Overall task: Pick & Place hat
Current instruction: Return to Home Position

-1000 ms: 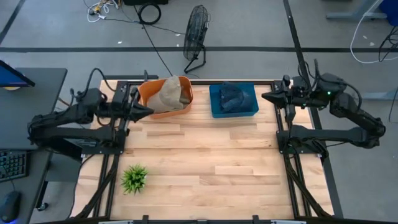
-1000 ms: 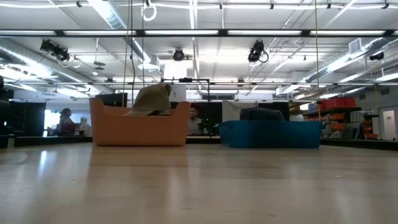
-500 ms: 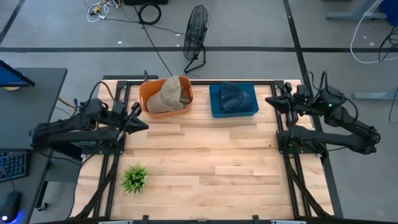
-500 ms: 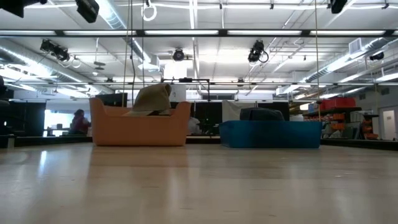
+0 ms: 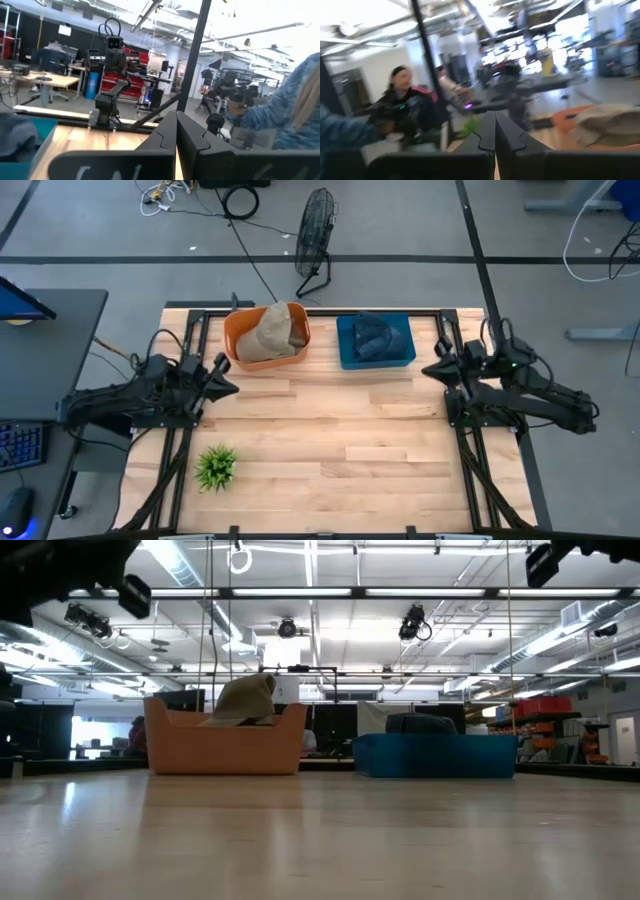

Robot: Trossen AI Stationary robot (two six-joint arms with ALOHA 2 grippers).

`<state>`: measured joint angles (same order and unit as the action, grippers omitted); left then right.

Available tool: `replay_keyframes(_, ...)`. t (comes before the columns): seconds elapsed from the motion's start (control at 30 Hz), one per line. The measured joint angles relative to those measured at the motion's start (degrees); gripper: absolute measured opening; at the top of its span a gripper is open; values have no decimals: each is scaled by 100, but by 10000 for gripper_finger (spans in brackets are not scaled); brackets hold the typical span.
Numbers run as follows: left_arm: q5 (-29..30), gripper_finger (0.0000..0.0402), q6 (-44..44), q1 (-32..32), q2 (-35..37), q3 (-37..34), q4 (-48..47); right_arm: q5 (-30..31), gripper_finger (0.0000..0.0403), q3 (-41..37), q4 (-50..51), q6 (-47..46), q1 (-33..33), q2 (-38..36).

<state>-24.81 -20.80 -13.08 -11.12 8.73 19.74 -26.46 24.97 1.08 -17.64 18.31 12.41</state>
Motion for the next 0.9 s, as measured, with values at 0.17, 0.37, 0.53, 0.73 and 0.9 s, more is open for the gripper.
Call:
replay_keyframes(0.17, -3, 3, -261, 0, 47, -595, 593, -839, 0, -321, 9, 53, -2, -232)
replay_keyframes(0.37, -1, 3, -253, 0, 37, -822, 659, -944, 0, -488, 10, 352, -1, -526)
replay_keyframes(0.53, 12, 3, -48, 0, 38, -822, 682, -935, 0, -675, 0, 460, 0, -835)
replay_keyframes(0.73, 128, 3, 197, 0, 32, -824, 665, -654, 0, -1074, -183, 155, 0, -1145)
replay_keyframes(0.9, 683, 3, -63, 0, 29, -826, 656, -647, 0, -1439, -560, -89, 0, -1240)
